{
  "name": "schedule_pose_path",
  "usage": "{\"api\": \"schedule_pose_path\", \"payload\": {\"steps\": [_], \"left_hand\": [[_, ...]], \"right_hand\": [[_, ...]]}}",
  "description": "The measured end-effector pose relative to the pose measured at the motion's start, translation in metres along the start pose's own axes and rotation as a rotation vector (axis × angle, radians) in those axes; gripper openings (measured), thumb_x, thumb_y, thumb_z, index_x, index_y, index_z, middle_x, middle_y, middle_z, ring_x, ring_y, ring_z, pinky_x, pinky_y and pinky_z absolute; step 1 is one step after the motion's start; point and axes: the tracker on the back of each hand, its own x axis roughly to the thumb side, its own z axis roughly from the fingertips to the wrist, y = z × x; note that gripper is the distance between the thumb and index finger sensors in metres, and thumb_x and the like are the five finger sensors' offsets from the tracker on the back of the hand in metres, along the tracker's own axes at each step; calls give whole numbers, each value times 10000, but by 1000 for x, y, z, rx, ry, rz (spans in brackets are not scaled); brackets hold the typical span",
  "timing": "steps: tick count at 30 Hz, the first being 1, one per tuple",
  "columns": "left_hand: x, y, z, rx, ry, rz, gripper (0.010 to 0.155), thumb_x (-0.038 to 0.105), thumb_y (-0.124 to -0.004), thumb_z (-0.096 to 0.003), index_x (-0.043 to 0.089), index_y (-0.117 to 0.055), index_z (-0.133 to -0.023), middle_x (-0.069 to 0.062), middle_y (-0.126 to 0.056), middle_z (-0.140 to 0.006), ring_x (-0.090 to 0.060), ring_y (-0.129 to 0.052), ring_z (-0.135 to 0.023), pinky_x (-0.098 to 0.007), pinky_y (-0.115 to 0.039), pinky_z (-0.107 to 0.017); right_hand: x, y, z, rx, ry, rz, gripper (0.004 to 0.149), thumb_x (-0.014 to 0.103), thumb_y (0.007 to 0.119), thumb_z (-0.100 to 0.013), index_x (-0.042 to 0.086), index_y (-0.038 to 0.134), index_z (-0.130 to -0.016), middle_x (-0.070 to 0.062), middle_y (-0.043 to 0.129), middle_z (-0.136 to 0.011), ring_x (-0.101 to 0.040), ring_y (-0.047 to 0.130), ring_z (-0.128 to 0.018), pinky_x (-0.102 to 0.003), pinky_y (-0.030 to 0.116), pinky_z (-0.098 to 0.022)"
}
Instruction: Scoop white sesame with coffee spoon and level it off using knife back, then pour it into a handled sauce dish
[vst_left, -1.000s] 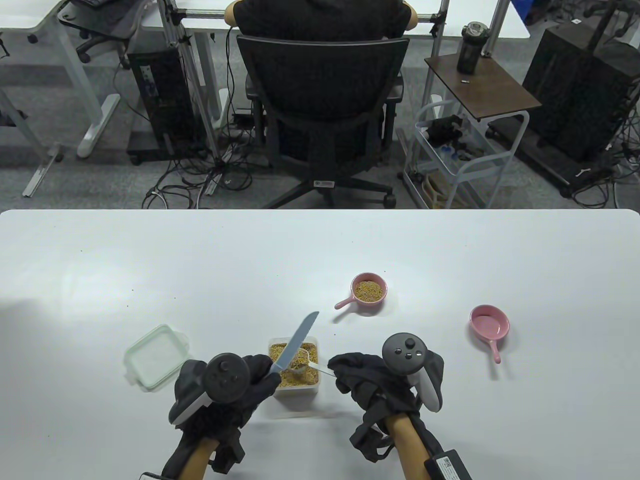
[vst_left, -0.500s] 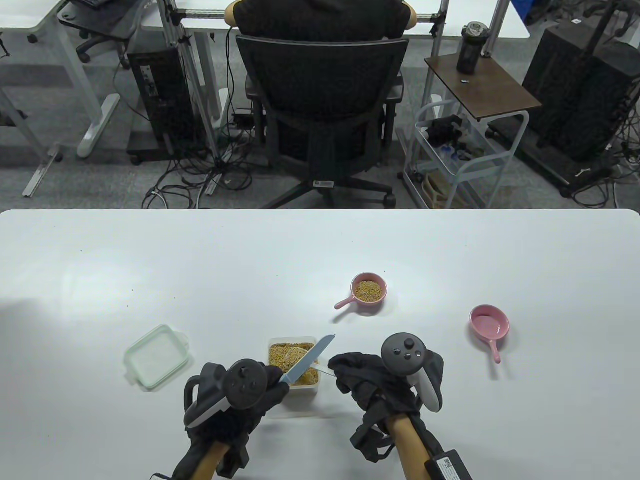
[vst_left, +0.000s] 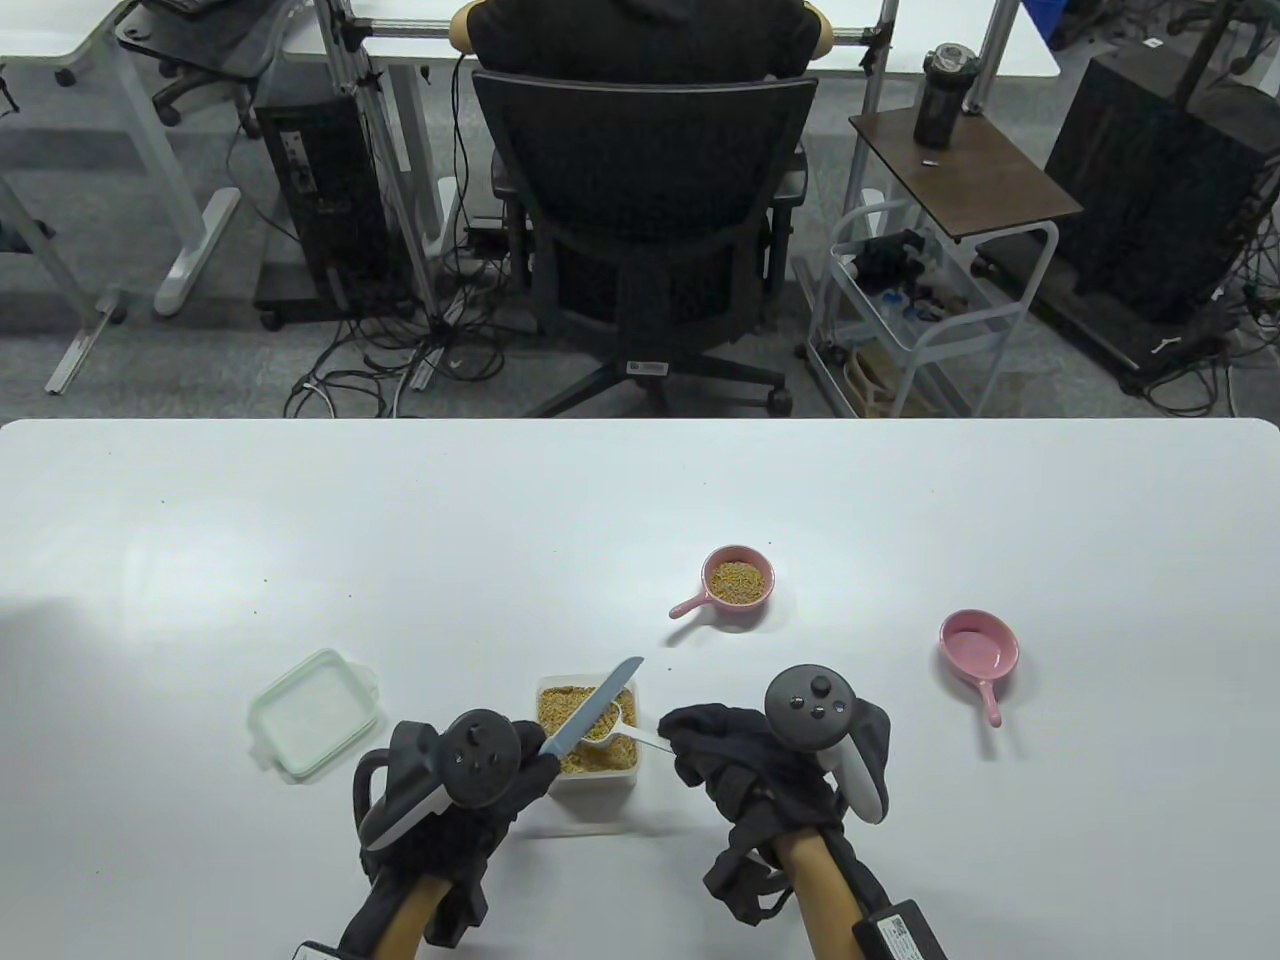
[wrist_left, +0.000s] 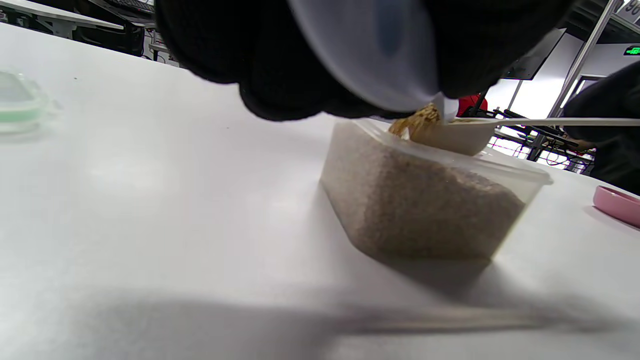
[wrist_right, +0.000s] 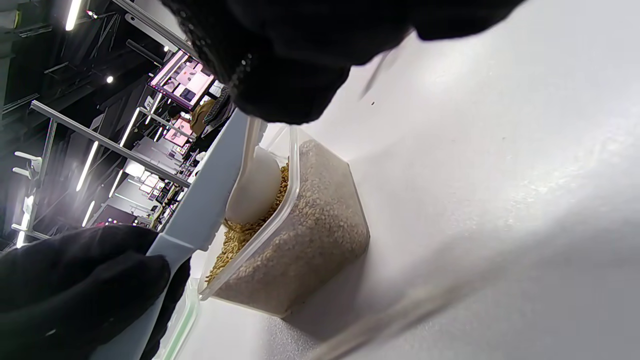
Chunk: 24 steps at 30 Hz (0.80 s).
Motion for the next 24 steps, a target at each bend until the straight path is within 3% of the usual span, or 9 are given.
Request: {"api": "schedule_pose_path", "payload": {"steps": [24], "left_hand": [[-14, 4, 1, 31, 54, -1, 437, 551, -776, -564, 294, -875, -904, 31, -928, -719, -205, -963, -624, -470, -738, -635]], "right_hand": [[0, -3, 2, -2, -8, -6, 361, 259, 814, -550, 144, 921, -874, -75, 1023, -551, -101, 910, -198, -363, 821, -208]]}}
